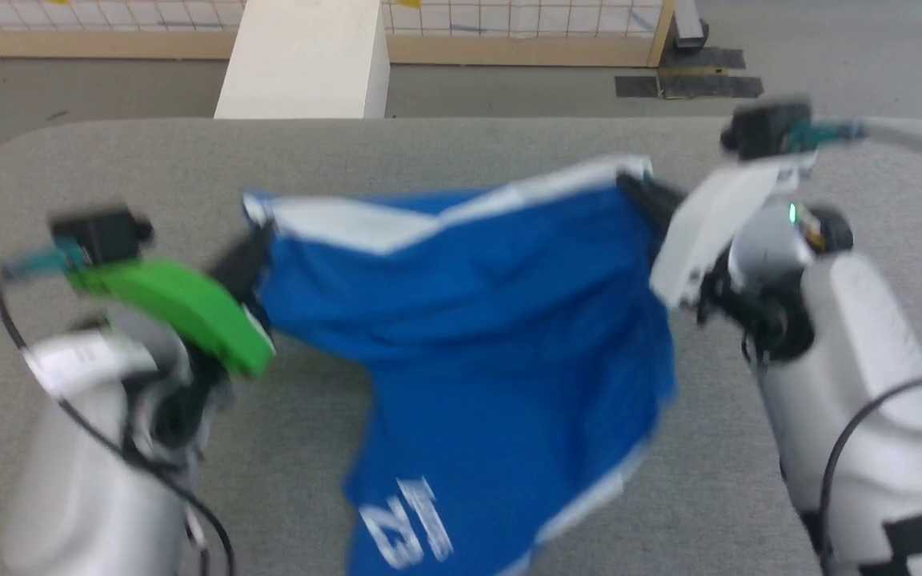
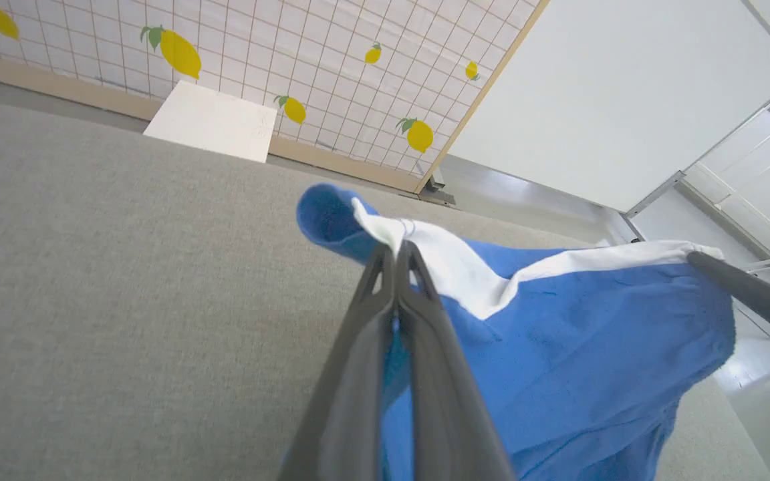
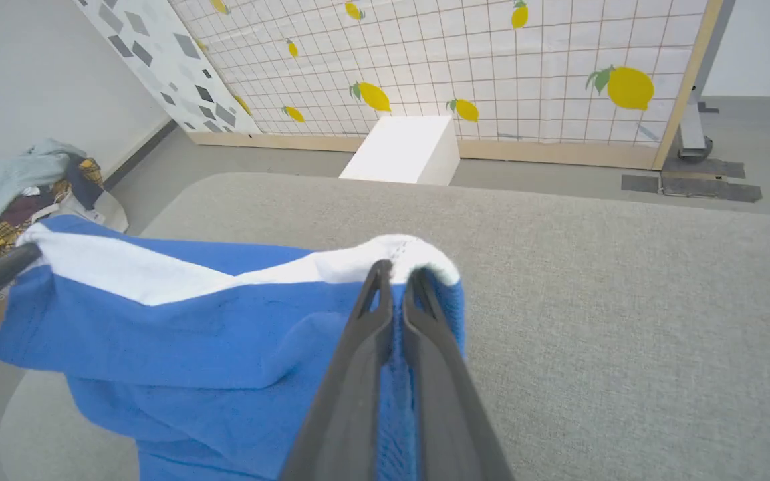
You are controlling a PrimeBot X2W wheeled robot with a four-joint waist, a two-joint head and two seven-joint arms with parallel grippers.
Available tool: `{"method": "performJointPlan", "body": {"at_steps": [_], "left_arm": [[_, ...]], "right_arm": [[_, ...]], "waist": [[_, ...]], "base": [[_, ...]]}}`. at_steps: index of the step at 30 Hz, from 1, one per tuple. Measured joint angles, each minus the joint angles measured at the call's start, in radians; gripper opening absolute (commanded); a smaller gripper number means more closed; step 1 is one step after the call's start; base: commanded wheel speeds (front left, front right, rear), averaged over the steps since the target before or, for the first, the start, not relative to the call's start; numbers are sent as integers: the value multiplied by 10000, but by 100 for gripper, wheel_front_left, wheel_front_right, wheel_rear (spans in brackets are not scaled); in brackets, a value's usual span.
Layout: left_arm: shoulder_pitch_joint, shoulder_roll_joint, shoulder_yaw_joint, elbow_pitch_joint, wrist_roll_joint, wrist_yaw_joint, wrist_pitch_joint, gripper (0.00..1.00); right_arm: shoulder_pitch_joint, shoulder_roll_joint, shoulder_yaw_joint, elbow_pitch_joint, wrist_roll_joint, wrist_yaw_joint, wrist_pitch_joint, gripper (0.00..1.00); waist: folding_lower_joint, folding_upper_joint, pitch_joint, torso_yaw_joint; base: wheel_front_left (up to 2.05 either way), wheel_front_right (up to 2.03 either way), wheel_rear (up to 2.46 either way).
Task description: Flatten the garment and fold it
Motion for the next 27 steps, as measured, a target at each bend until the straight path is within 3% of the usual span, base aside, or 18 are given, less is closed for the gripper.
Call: {"method": "performJointPlan", "body": {"at_steps": [8,12,18,27], "left_arm": [[-4198,1001,380,2029,577,94,234,0],[-6223,1308,426,3258,869,121,-42,0],[-8258,1519,849,4491,1162,159,-1223,0],[-8914,1737,813,5894,1133,-497,-1952,0]], "right_arm": [[-3479,4,-918,598,303,0,706,0],[-5523,29,-974,1737,786,0,-249,0],[-7961,86,-468,3653,1244,8,-2690,0],[-8961,176,435,5937,1584,8,-4357,0]], "waist": [[0,0,334,-308],[1,0,734,-517],[1,0,1371,-869],[2,0,2355,-1209]], "base": [[0,0,0],[0,0,0],[0,0,0],[0,0,0]]}}
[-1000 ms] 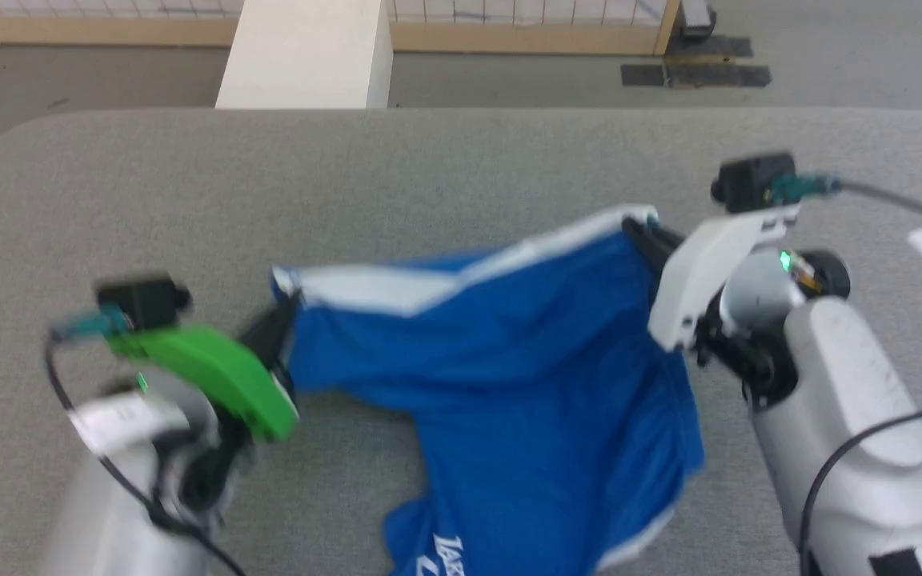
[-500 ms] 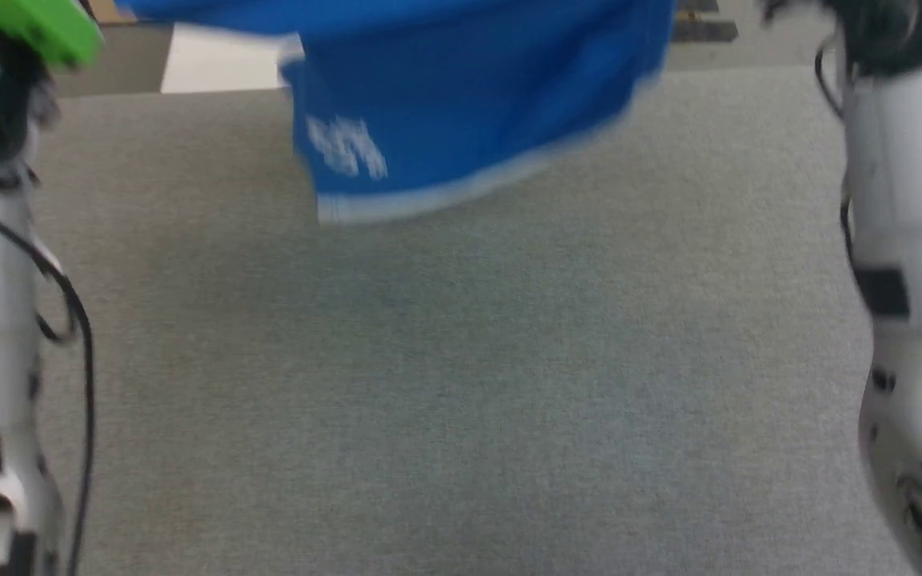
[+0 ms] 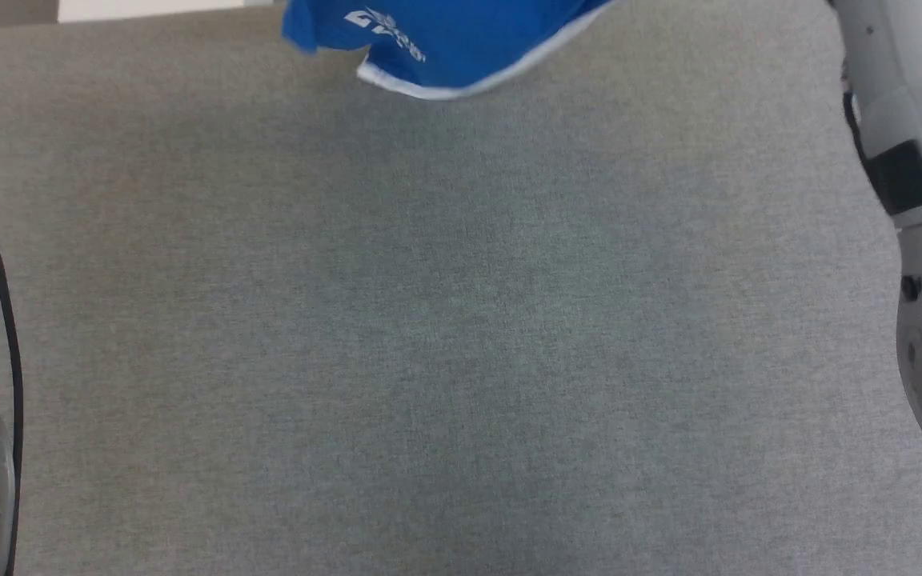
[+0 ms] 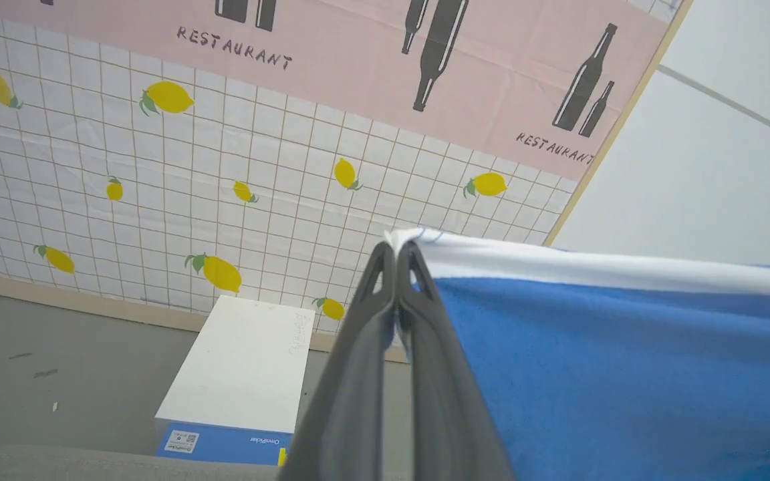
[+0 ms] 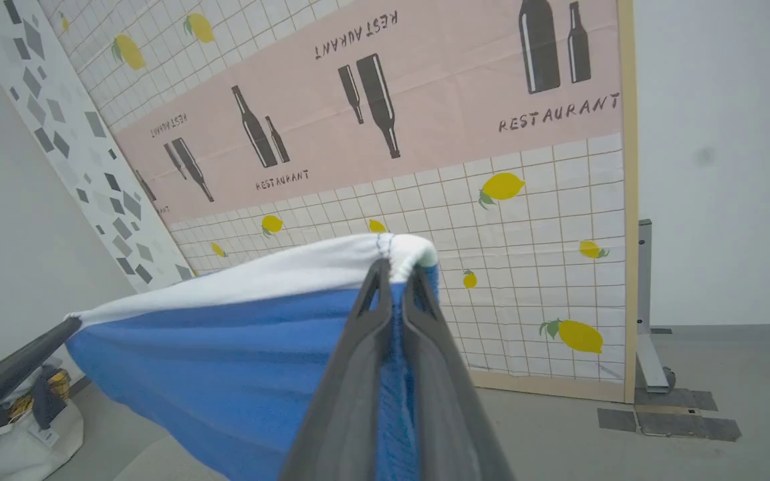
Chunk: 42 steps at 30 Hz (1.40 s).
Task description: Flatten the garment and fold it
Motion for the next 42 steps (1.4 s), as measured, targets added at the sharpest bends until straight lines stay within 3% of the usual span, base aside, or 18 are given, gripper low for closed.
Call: {"method": "performJointPlan", "body": {"at_steps": [9,15,19,25,31,38,42], "left_arm": [[1045,2,-186,297,-901,-512,-583,0],[3450,-73,-650,-949,-1894,-552,-1007,0],[5989,-320,-612,-2080,-2454,-558,-1080,0],[9789,-853,-523,-4245,-2945,464,-627,0],[12931,-869,-663,-5624,-2970,1657,293,0],[14897,-376,-878,-6472,-2834,2917,1607,0],[15279,-274,-838,-6993,-2857,3252,1971,0]], "right_arm": [[1688,-92,1363,-297,1463,-2,-826,0],[4519,-249,1394,-1950,1804,-6,-1014,0],[7369,-617,811,-3668,2418,-6,-217,0],[11845,-1080,-92,-6679,2399,-4,2002,0],[15152,-1039,-771,-8769,1641,-4,4819,0],[17300,-546,-1329,-10222,529,-4,8008,0],[17979,-199,-1643,-10654,115,-4,9739,0]], "waist": [[0,0,145,77],[-2,0,-548,216],[-3,0,-1248,353],[-3,0,-2358,584],[-3,1,-3220,802],[-4,0,-3718,1044],[-4,1,-3745,1065]], "base": [[0,0,0],[0,0,0],[0,0,0],[0,0,0],[0,0,0],[0,0,0],[0,0,0]]}}
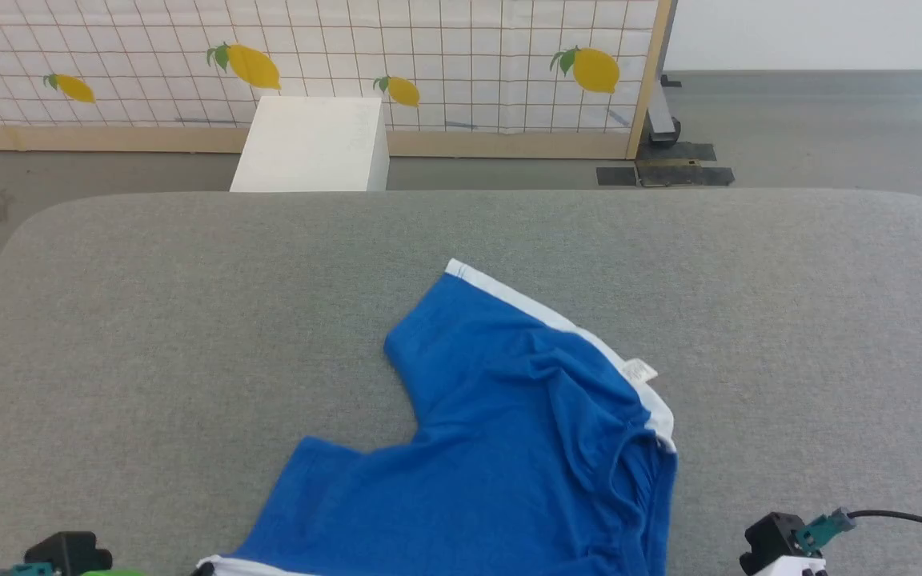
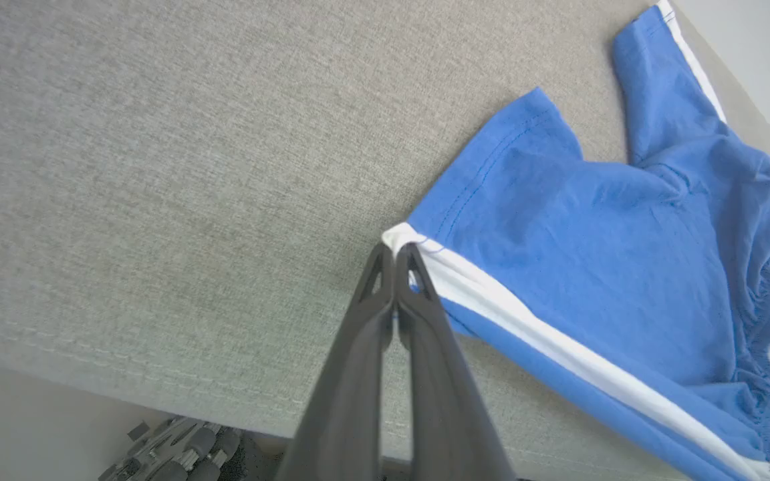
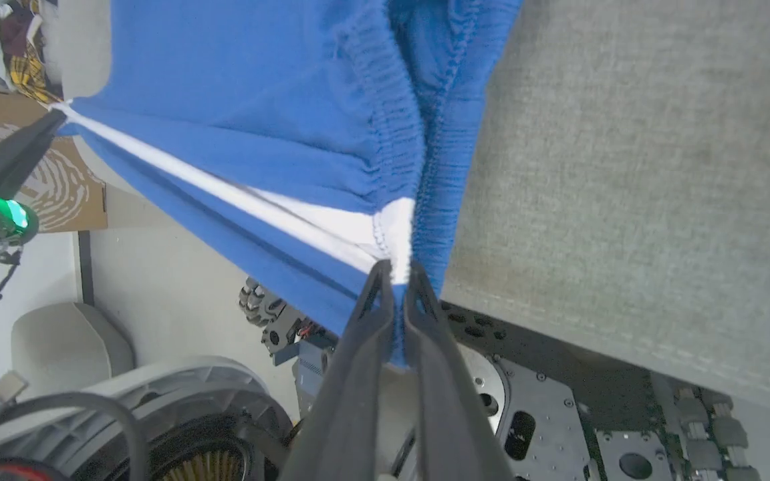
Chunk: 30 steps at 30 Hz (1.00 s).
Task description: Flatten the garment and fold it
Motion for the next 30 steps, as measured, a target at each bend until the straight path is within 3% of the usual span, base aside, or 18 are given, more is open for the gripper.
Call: {"method": "performJointPlan", "body": {"at_steps": [5,12,14,21,30], "left_arm": [[-36,-40,267,-669,-92,42,-221,0],[-2079,58,111,-717,56,-477,-593,0],[-2999,107,-138,-341,155,-763,-545,0],[-6122,52,-1055,1783,537,-1689,-230,0],[-8807,-54,-1680,4176,1083,-2299,-69,0]], "right_arm": [[79,136,-368,-878,63,0,583,0],[-679,130,-560,-1273,433,2,-1216,0],[-949,119,-658,-1241,435,0,-1918,0],[-1919,82,-662,-819,88,0,-2882,0],[-3147,46,-104,-48,15,0,-3933,0]], "waist": [[0,0,61,-100],[0,0,364,-214],[0,0,522,-247],[1,0,1283,-466],[1,0,2359,-1115]], "base": [[0,0,0],[0,0,0],[0,0,0],[0,0,0],[0,0,0]]}}
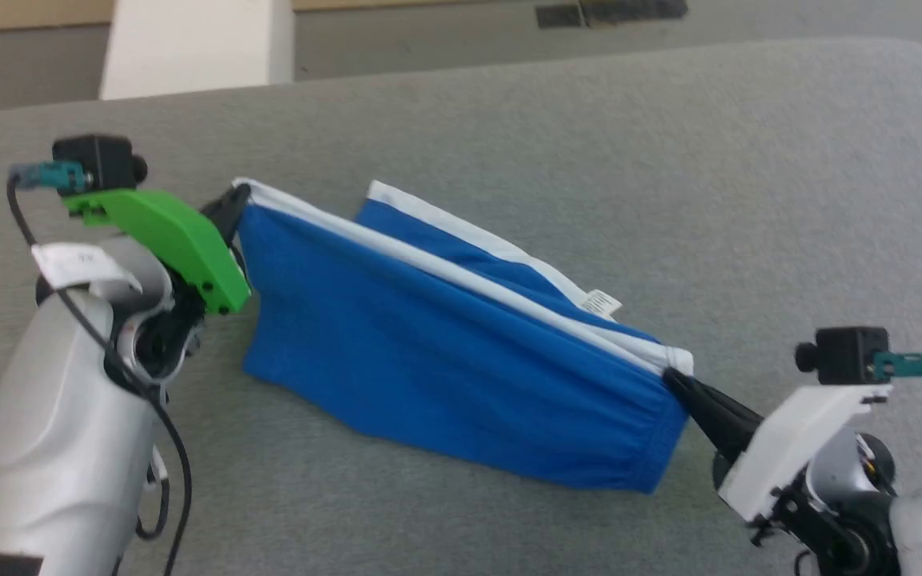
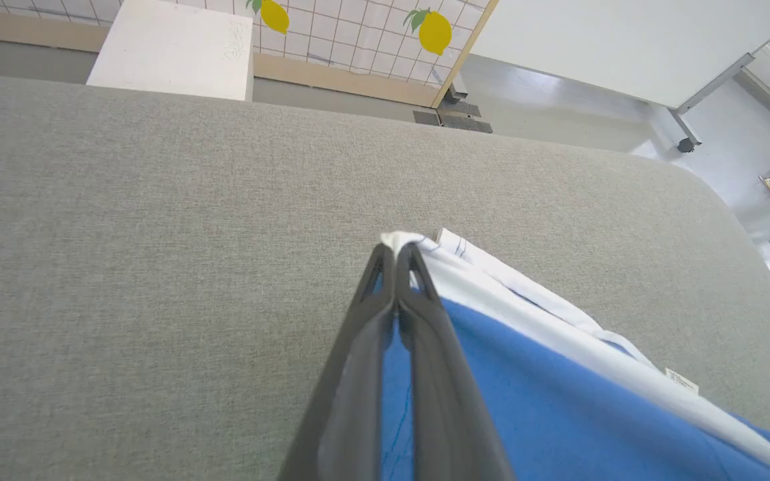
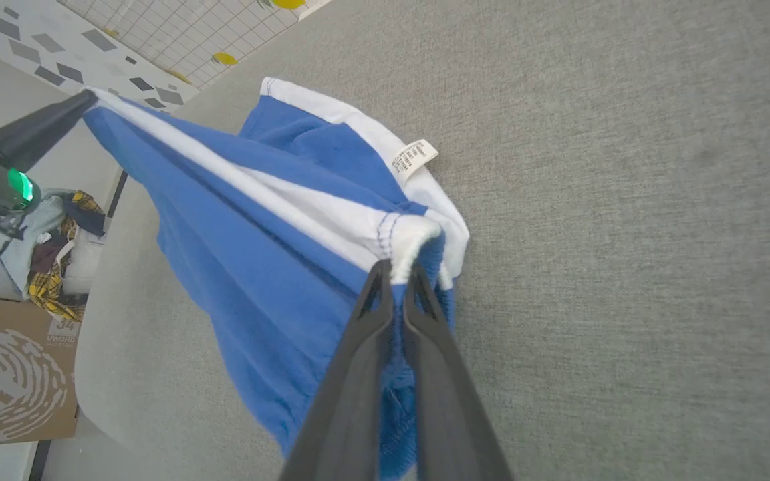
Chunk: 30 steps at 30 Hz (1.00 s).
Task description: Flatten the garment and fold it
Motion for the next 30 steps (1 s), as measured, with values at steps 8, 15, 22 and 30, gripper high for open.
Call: {"method": "performJointPlan", "body": {"at_steps": [8,15,22,30], "left_arm": [[-1221,-25,-357,1193,247,-318,15,0],[-1583,-35,-531,1918,439,-414,-2,0],[-1616,-44,-685,2422,504,-479,-4,16],[-1771,-249,-773,2744,694,-683,-932,100]], "right_arm": [[-472,-6,481,621,69,-2,-644,0],[-510,-8,823,828,148,-2,-903,0],[-510,-12,1172,928,422,-2,-1085,100],[-509,-23,1241,882,401,-4,-1615,100]], "waist": [[1,0,734,-820],[1,0,1140,-1424],[1,0,1317,-1822],[1,0,1161,-1808]], "base": [[0,0,0],[0,0,0],[0,0,0],[0,0,0]]}}
